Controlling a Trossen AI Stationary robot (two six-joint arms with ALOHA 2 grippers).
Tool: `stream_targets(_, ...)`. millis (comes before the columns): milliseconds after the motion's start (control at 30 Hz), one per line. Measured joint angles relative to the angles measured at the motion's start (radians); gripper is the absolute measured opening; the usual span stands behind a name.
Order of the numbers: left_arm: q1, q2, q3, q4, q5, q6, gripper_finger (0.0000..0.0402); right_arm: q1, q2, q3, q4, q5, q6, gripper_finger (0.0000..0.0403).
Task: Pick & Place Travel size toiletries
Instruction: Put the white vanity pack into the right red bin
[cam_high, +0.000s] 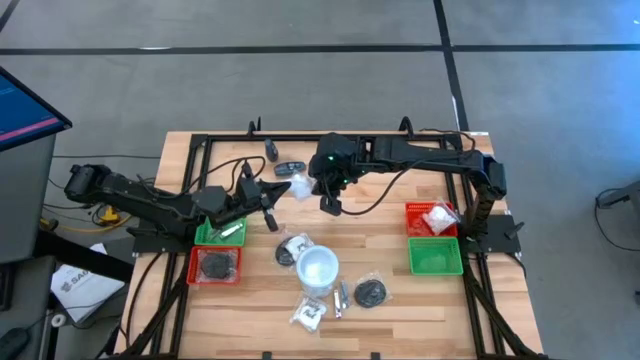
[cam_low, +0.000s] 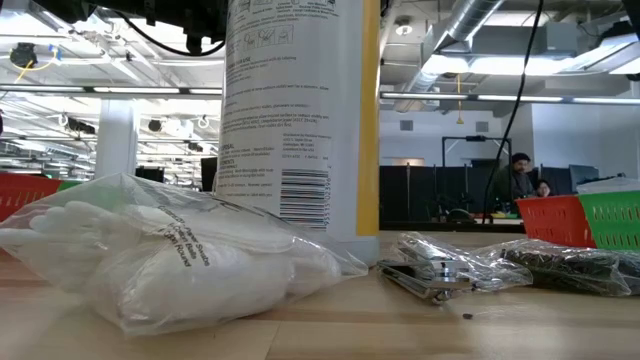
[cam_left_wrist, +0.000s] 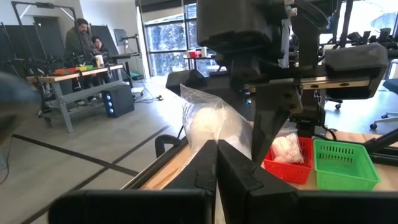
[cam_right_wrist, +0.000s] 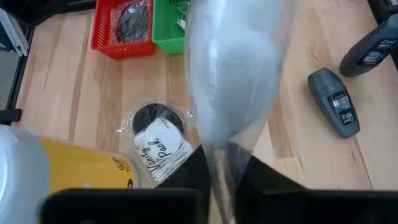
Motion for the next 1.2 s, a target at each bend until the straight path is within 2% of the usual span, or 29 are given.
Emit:
stream_targets(67,0.000,0.000,0.000,0.000,0.000,0.000,0.0000,0.000,0.000,0.000,0.002,-0.007,-0.008,0.0009)
stream_targets(467,0.001,0.000,0.000,0.000,-0.001,0.000,0.0010,0.000,0.000,0.000,0.000,-0.008,-0.008,0.0002)
stream_targets(900,0.001,-0.003,0.000,0.000,-0.033,-0.002,0.0091,-0.008,-0.021,0.002,-0.063,-0.008,-0.008,0.0001)
stream_targets(1200,-0.020,-0.003,0.000,-0.009,-0.033,0.000,0.0104,-0.030,-0.026,0.002,-0.160,-0.008,-0.001,0.0000)
